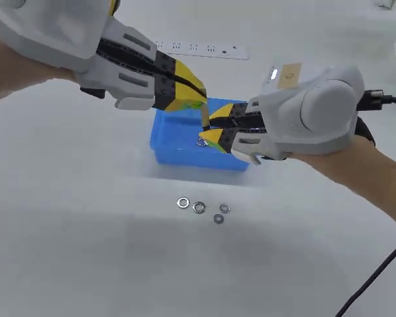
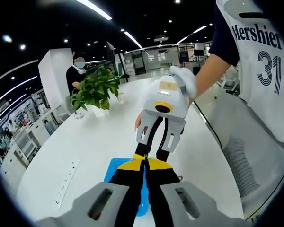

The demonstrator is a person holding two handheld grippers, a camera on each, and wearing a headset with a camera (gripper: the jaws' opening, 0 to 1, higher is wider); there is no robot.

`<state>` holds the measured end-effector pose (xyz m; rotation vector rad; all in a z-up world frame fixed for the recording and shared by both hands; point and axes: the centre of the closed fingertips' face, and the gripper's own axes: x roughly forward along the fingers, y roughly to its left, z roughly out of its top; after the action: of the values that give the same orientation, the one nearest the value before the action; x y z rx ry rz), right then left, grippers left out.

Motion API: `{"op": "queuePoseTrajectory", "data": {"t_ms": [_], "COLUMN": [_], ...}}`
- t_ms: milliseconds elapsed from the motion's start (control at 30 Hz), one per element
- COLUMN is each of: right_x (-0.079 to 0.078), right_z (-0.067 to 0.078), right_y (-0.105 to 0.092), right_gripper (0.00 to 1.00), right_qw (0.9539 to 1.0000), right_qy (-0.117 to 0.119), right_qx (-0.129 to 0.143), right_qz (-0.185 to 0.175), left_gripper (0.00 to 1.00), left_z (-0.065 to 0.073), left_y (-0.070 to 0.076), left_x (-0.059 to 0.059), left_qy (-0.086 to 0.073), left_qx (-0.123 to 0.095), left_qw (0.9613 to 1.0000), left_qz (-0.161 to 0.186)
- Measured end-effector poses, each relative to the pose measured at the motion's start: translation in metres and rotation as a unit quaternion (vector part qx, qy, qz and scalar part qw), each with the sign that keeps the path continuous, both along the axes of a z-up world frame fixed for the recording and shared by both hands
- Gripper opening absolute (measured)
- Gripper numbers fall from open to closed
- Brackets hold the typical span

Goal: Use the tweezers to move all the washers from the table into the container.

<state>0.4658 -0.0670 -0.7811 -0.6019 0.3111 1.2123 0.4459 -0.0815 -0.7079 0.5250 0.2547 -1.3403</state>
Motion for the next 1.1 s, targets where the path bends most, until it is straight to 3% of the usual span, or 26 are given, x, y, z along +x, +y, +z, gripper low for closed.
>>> {"op": "queuePoseTrajectory", "data": {"t_ms": [267, 433, 700, 867, 1100], "right_x": [-0.021, -0.04, -0.058, -0.061, -0.067], "right_z": [-0.005, -0.018, -0.037, -0.044, -0.06], "right_y": [-0.002, -0.005, -0.009, -0.009, -0.006], "right_gripper": [0.12, 0.12, 0.12, 0.12, 0.12], "right_qw": [0.9999, 0.9995, 0.9986, 0.9982, 0.9969], "right_qy": [0.012, 0.025, 0.044, 0.055, 0.075], "right_qx": [-0.004, -0.013, -0.021, -0.018, -0.019], "right_qz": [0.005, 0.015, 0.019, 0.014, 0.017], "left_gripper": [0.05, 0.05, 0.05, 0.05, 0.05], "left_z": [-0.006, -0.021, -0.035, -0.041, -0.055], "left_y": [-0.002, -0.001, -0.009, -0.01, -0.007], "left_x": [-0.022, -0.035, -0.054, -0.059, -0.063], "left_qy": [0.009, 0.033, 0.045, 0.046, 0.062], "left_qx": [0.005, 0.003, -0.002, 0.002, 0.007], "left_qw": [0.9999, 0.9994, 0.999, 0.9989, 0.998], "left_qz": [-0.002, -0.004, 0.0, 0.001, 0.005]}}
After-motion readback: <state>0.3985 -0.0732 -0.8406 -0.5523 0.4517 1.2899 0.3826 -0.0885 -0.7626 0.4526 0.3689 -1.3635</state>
